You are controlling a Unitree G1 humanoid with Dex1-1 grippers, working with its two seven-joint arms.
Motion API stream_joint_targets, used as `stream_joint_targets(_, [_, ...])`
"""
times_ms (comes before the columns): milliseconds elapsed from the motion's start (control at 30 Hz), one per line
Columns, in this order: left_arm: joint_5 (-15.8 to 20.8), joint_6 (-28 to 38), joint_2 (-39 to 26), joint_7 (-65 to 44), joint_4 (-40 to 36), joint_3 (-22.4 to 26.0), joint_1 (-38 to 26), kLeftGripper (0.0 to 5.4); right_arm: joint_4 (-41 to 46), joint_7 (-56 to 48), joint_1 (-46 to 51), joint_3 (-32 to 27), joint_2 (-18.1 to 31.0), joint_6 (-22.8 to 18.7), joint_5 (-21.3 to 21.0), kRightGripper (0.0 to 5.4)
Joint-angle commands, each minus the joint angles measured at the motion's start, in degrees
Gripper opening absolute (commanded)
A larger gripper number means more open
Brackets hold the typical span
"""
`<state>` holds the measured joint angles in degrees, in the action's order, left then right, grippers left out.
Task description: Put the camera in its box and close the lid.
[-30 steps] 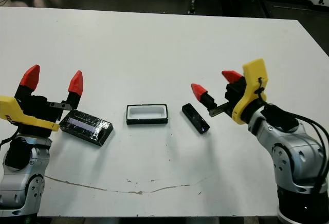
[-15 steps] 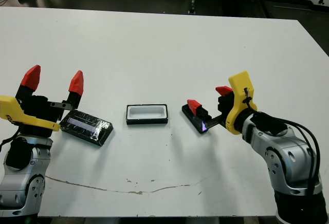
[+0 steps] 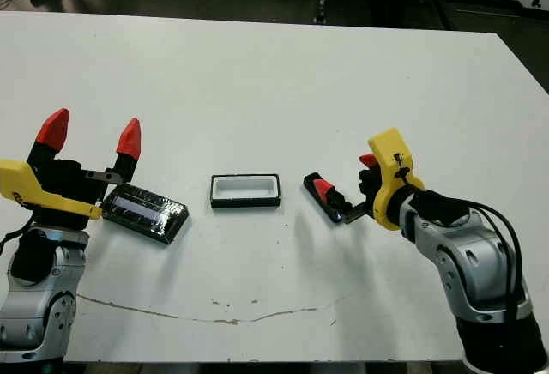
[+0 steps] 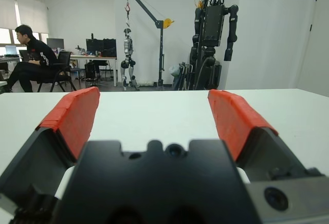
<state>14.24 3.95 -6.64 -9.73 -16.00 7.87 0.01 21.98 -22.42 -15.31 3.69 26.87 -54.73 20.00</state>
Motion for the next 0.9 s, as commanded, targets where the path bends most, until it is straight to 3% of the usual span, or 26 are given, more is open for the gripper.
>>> stream_joint_targets(33, [-0.43,-0.55,0.16,0.4,0.2,-0.08,0.64,5.39,-0.79,-0.75,-0.54,1.21,1.73,-0.32,-1.4,5.4])
stream_joint_targets(900, [0.08,-1.06,0.59,0.31,-0.08,-0.55,0.77,5.39,-1.27,-3.47,0.44,4.81,2.37,-0.77,-4.14,5.4])
